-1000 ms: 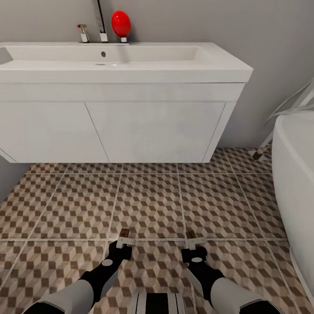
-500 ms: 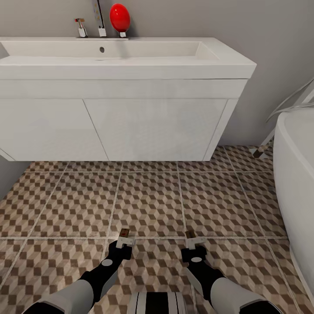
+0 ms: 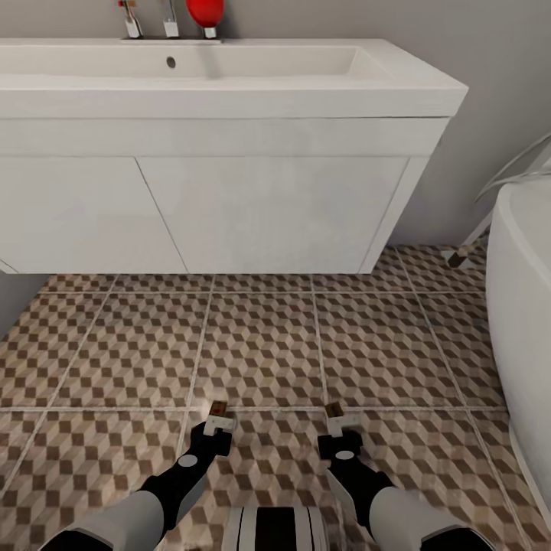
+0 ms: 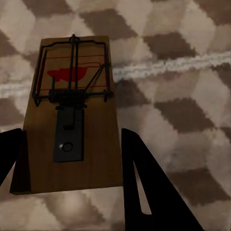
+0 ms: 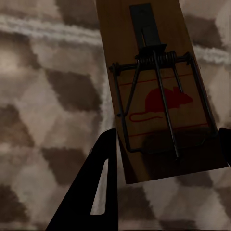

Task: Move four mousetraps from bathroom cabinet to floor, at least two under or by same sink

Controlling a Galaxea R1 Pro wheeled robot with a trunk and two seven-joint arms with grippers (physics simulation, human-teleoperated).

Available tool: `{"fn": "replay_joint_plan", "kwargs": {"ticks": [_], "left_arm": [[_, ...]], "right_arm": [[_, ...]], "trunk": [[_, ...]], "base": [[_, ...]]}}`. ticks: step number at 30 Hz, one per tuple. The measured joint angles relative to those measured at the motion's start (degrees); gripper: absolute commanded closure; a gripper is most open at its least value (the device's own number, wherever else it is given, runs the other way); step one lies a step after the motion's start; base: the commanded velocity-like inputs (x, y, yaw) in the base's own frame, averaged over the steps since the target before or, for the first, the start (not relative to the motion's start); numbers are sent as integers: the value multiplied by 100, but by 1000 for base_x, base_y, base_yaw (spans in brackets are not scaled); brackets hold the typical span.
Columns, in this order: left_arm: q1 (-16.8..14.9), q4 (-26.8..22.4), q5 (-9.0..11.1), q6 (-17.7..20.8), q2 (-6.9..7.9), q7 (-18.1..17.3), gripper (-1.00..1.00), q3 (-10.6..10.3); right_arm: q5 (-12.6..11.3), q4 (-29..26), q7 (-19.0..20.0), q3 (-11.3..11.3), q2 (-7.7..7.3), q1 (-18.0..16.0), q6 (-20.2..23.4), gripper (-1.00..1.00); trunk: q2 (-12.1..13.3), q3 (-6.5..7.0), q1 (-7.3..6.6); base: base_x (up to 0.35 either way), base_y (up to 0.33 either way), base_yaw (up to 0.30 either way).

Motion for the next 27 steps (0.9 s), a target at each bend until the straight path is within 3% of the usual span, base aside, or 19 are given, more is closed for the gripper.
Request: {"fn": "replay_joint_plan", "kwargs": {"ticks": [4, 23, 27], "left_arm": [[0, 0, 0, 0, 2, 0, 100, 1], [0, -13, -26, -39, 8, 9, 100, -47], [0, -11, -27, -69, 91, -7, 100, -46]], "right_arm": [[0, 0, 3, 0, -1, 0, -1, 100], [6, 0, 4, 17, -2, 0, -121, 100], [-19, -33, -2, 18, 0, -8, -82, 100]], "trunk": [[-5, -89, 10], [-6, -89, 10], [-6, -89, 10]], "base": [[0, 0, 0], [0, 0, 0], [0, 0, 0]]}}
